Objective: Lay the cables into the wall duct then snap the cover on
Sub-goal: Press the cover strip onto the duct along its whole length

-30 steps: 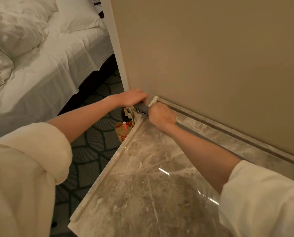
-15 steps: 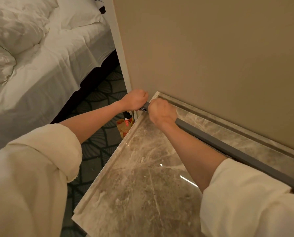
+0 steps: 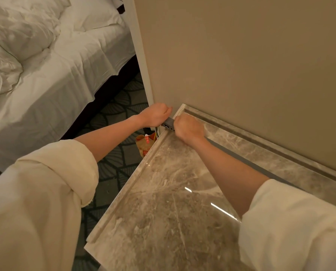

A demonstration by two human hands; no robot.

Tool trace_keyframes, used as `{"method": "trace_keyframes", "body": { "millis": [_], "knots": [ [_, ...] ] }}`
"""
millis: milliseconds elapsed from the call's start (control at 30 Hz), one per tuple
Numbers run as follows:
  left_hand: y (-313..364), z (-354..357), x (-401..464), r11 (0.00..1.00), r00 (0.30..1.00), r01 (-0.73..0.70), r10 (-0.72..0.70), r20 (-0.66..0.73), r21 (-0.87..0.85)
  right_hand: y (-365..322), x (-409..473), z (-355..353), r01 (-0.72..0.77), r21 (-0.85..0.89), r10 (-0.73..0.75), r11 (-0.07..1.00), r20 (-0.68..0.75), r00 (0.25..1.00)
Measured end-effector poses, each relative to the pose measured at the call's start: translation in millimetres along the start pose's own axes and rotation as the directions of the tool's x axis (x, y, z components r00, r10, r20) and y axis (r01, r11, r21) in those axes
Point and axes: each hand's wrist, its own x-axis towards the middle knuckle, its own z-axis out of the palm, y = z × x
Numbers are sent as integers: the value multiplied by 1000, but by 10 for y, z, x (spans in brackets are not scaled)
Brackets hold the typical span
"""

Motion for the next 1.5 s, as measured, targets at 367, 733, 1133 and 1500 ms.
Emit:
{"method": "trace_keyframes", "body": {
  "millis": [367,733,1133,1500],
  "knots": [
    [73,-19,-4,921,990,-139,130,49,363,280,-145,-73,46,-42,-43,998,53,998],
    [297,74,-89,788,964,-208,264,-13,580,251,-120,-129,48,-116,-41,992,59,997],
    [351,14,-39,745,950,-189,303,-73,640,366,-15,-282,92,15,-93,996,73,993],
    [523,-103,111,880,984,-96,155,-90,465,1372,-221,-753,-37,277,-40,960,269,962]
  ]
}}
